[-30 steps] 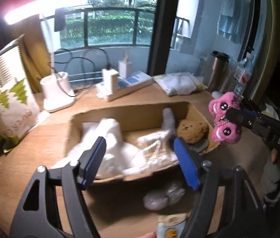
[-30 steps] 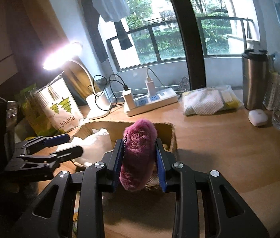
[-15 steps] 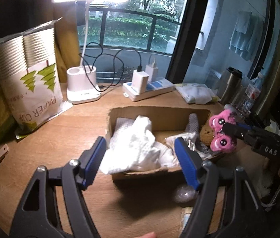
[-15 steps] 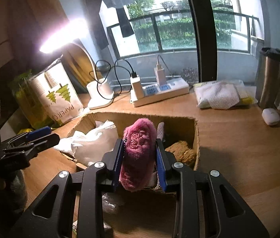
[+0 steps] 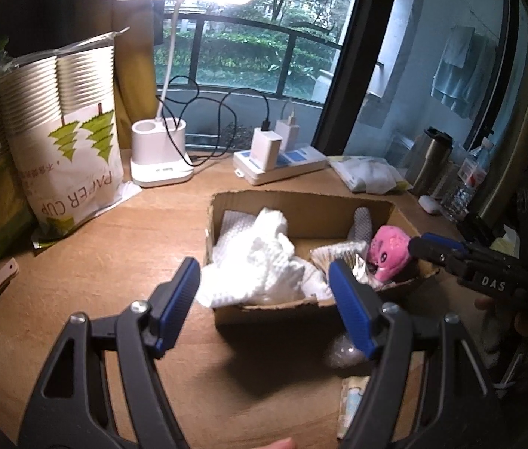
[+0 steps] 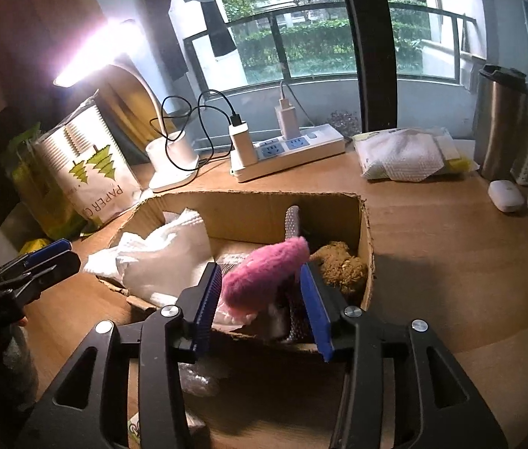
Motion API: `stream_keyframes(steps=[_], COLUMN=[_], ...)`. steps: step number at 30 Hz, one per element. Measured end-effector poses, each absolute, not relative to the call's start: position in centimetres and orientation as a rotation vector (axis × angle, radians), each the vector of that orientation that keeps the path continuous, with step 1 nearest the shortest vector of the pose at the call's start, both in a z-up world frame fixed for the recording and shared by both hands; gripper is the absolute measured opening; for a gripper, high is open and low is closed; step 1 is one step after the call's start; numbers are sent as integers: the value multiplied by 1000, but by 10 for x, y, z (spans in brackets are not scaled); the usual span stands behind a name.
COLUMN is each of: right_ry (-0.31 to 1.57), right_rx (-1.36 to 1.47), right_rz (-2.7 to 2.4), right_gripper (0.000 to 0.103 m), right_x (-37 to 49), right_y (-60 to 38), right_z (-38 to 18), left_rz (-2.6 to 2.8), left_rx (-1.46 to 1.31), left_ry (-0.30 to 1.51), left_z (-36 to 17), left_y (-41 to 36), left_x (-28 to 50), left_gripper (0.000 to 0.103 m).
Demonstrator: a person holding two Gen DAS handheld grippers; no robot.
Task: Organize soft objects
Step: 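Move both open tools back toward the bubble-wrap packets and duck tissue pack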
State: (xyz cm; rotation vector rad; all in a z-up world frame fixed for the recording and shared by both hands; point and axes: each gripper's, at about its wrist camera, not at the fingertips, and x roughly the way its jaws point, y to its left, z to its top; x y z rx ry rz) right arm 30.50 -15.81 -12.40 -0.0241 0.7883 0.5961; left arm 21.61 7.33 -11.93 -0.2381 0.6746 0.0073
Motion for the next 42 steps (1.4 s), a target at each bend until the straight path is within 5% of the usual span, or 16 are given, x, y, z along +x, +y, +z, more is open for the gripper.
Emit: stream_keyframes(steps=[23, 39, 42], right_ry=[783, 896, 905], right_rx=[-62, -174, -165], right_rz=[638, 585, 589], right_gripper=[55, 56, 63], right_x=[240, 239, 242], right_y=[-136, -105, -102], right_z=[-121, -172, -177], left_rz=[-37, -2, -3], left_rx=[-261, -329, -336], left_ry=[670, 710, 722], left_z=[-130, -166, -172], left_y=[75, 105, 109], left_x=[166, 141, 143], left_gripper=[73, 73, 73])
